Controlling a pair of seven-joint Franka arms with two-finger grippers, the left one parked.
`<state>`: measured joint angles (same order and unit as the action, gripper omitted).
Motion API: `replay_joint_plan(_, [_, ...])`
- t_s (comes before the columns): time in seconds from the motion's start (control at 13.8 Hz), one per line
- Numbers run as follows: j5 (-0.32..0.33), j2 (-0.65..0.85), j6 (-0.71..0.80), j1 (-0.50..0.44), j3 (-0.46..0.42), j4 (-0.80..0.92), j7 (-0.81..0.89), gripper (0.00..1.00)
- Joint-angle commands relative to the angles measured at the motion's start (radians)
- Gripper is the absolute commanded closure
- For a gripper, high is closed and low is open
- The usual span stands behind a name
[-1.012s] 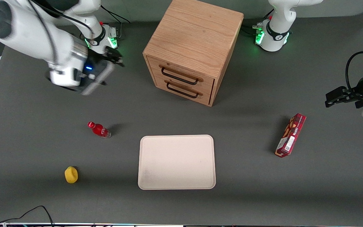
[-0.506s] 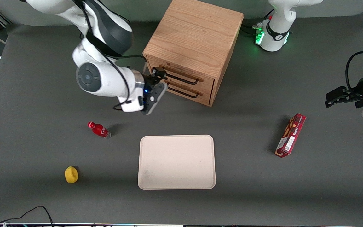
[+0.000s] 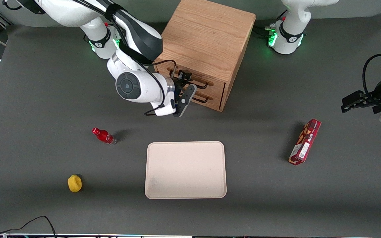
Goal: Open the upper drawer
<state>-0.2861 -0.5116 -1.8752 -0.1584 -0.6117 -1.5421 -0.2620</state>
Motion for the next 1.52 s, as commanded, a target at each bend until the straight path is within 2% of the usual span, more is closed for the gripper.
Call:
replay_joint_plan(0.0, [0.021,-0.027,-0.062,-0.015,-0.011,-0.019,0.024,0.0])
replay_joint_plan(0.36, [0.065,-0.06,-0.094,-0.033,-0.011,-0.016,0.035,0.0])
replay_joint_plan(0.58, [0.148,-0.105,-0.098,-0.024,-0.01,0.032,0.035,0.0])
replay_joint_plan(0.65, [0.156,-0.123,-0.098,-0.017,-0.007,0.066,0.035,0.0])
replay_joint_plan(1.45, [0.157,-0.238,-0.03,-0.012,0.119,0.304,0.021,0.0])
